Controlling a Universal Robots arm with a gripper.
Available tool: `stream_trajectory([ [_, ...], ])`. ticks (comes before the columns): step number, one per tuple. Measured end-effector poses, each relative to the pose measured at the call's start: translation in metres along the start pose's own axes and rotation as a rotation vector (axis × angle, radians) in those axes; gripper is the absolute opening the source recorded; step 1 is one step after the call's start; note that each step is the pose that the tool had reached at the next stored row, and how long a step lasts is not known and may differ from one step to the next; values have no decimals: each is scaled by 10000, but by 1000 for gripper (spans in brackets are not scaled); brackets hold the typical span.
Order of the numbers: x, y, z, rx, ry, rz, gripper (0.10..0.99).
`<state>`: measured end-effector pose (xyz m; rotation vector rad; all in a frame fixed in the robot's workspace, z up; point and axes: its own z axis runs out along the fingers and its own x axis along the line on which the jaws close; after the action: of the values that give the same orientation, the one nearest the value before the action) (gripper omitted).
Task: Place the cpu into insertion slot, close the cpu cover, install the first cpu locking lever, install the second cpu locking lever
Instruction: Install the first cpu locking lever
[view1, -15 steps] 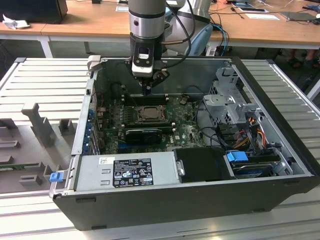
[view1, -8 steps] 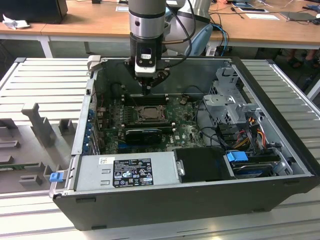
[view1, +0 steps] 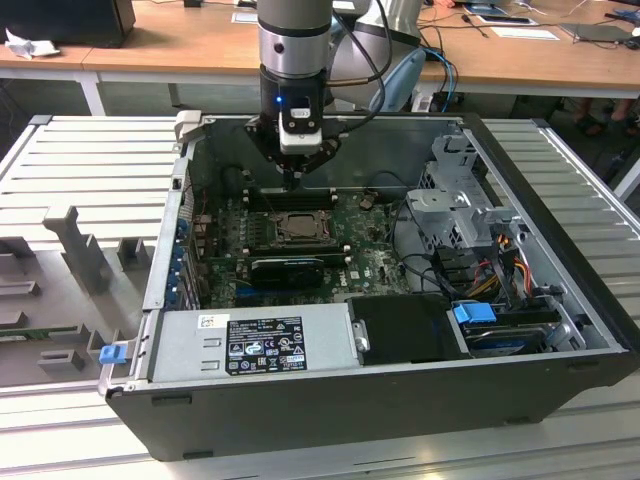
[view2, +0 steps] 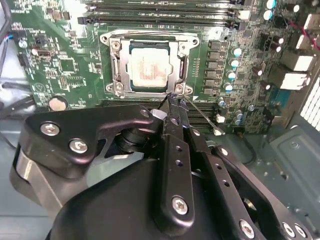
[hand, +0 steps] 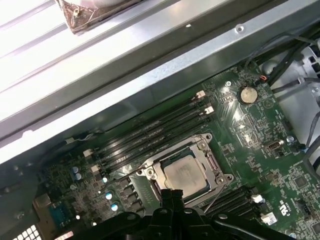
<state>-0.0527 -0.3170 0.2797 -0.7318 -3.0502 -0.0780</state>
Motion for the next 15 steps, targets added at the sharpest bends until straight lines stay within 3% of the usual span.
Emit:
stream_trajectory([
  [15,0,0,0,25,79,-1651,106],
])
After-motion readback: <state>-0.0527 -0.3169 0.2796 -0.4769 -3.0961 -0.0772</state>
